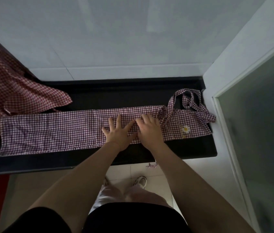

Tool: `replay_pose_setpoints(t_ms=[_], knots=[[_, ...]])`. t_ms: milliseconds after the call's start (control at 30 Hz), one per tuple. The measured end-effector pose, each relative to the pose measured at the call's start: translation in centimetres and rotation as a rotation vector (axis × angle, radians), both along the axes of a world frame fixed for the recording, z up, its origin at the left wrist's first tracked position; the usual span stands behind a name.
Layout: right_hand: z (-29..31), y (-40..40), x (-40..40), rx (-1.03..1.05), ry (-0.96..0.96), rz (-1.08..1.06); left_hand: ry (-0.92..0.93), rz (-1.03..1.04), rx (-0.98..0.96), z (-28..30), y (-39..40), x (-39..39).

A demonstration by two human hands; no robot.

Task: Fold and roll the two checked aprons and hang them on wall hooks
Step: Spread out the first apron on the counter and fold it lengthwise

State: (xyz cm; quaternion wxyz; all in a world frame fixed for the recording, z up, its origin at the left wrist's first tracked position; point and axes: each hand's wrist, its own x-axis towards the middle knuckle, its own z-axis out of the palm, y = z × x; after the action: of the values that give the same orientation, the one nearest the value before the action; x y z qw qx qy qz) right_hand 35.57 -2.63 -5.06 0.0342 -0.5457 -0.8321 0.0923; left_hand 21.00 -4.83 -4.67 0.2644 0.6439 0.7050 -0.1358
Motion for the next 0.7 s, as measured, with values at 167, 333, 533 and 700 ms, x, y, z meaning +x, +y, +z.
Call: replay_pose_setpoints(t_ms=[167, 333, 533, 700], knots=[[0.4, 0.7, 2.0, -0.094, -0.030, -0.221, -0.006, 0.006, 0.003, -0.1, -0.1, -1.9], [2.4, 3.0, 5.4, -0.227, -0.173, -0.309, -0.045, 0.155, 0.014, 0.4, 0.9, -2.5], [2.1, 4.1, 7.5, -0.207, -0.261, -0.042, -0.007, -0.061, 0.172, 1.3, 2.7, 3.7], [1.2, 5.5, 9.0, -0.210, 0.079, -0.458, -0.021, -0.118, 0.001, 0.6, 3.1, 5.4]])
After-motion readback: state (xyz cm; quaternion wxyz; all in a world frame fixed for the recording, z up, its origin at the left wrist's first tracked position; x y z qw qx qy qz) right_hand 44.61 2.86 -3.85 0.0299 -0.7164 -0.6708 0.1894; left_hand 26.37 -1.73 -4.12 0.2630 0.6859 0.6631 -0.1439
